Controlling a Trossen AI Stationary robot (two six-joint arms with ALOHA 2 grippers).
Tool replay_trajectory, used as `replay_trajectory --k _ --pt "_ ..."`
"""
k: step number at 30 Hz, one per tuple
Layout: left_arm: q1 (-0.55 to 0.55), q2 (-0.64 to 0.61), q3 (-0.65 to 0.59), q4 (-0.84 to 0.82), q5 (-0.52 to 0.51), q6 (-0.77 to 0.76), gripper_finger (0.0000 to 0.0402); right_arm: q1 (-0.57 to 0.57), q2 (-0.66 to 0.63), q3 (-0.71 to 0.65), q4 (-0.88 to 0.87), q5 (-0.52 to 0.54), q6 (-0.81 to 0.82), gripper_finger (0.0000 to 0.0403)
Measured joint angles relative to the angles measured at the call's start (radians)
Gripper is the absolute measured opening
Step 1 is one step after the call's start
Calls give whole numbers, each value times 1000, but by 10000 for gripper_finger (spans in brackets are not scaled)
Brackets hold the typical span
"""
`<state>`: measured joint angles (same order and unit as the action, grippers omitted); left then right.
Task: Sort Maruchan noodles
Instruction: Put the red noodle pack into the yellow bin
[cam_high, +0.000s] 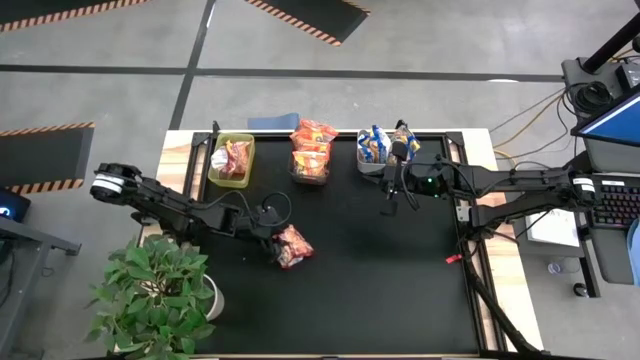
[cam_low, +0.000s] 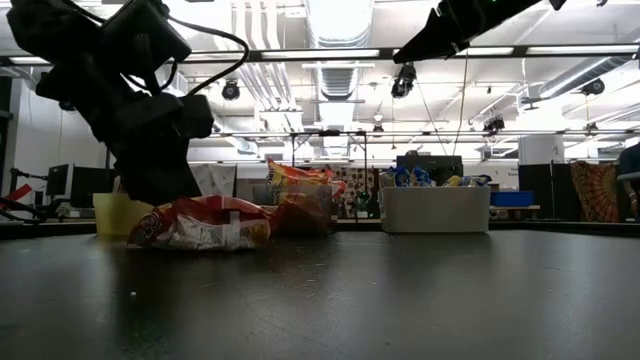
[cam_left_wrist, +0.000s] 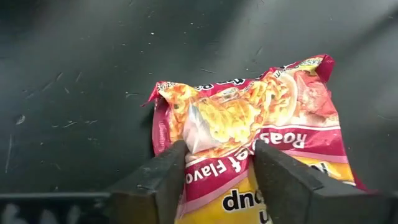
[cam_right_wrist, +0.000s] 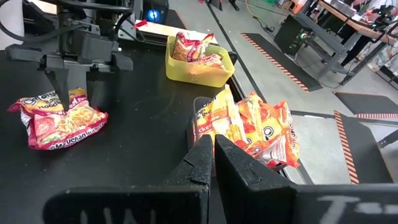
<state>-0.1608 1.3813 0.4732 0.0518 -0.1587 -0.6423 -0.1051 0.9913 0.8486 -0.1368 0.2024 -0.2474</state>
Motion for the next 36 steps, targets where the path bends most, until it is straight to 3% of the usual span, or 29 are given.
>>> replay_trajectory --k 11,18,27,33,36 --pt "0 -7 6 -11 12 71 55 0 0 0 0 0 0 9" --pt "0 -36 26 -33 14 154 22 0 0 0 0 0 13 9" --pt "0 -104 211 -340 -171 320 2 -57 101 0 105 -3 -15 9" --pt "0 -107 354 -562 -251 383 0 -186 287 0 200 -233 -166 9" --pt "0 -107 397 -622 -295 398 0 -250 401 0 293 -260 -190 9"
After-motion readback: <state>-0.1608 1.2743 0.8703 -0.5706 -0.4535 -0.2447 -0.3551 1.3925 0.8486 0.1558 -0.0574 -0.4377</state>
